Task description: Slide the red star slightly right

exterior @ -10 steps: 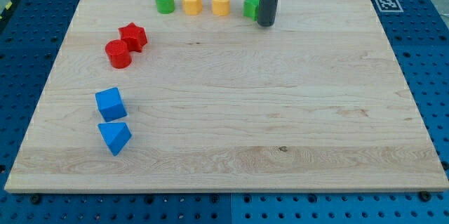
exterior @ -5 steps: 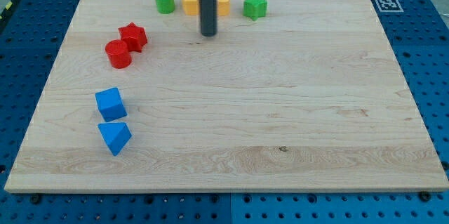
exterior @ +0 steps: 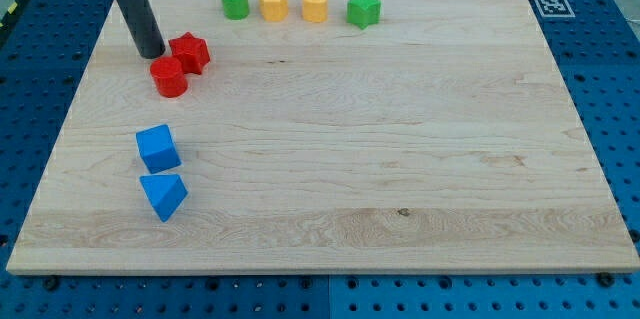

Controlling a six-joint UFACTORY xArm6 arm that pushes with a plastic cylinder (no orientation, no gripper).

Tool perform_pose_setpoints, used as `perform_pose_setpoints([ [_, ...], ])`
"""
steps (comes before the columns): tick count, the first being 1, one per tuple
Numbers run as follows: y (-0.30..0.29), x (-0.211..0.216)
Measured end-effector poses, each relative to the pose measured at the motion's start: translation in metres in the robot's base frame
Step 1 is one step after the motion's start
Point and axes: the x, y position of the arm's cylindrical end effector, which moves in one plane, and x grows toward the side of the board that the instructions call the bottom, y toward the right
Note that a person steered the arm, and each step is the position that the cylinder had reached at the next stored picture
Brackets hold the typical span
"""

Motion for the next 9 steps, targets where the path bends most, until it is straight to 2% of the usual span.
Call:
perform_pose_setpoints([
  [1, 0.035, 0.02],
  [3, 0.083, 0.023],
  [4, 0.08, 0.022],
  [5, 0.042, 0.014],
  [6, 0.053, -0.016],
  [7, 0.055, -0.007],
  [8, 0.063, 0.02],
  [9, 0.074, 0.024],
])
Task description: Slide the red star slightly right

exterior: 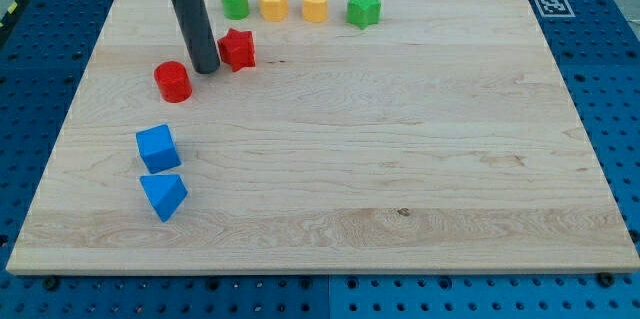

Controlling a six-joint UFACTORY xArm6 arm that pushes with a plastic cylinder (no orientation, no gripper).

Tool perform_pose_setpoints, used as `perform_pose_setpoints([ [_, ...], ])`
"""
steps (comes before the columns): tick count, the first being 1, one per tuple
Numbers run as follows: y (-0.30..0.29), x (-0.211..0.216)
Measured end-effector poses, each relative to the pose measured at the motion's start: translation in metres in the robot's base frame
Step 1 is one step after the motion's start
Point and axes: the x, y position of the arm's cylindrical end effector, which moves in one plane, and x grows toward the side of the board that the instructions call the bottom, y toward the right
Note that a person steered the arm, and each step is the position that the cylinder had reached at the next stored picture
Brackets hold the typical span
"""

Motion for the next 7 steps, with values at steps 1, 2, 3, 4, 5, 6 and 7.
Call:
perform_pose_setpoints([
  [1, 0.0, 0.0],
  [2, 0.0, 0.0],
  [3, -0.005, -0.002],
  [4, -0.005, -0.01],
  [5, -0.004, -0.025],
  [6, -0.003, -0.04],
  [7, 0.01, -0.044],
])
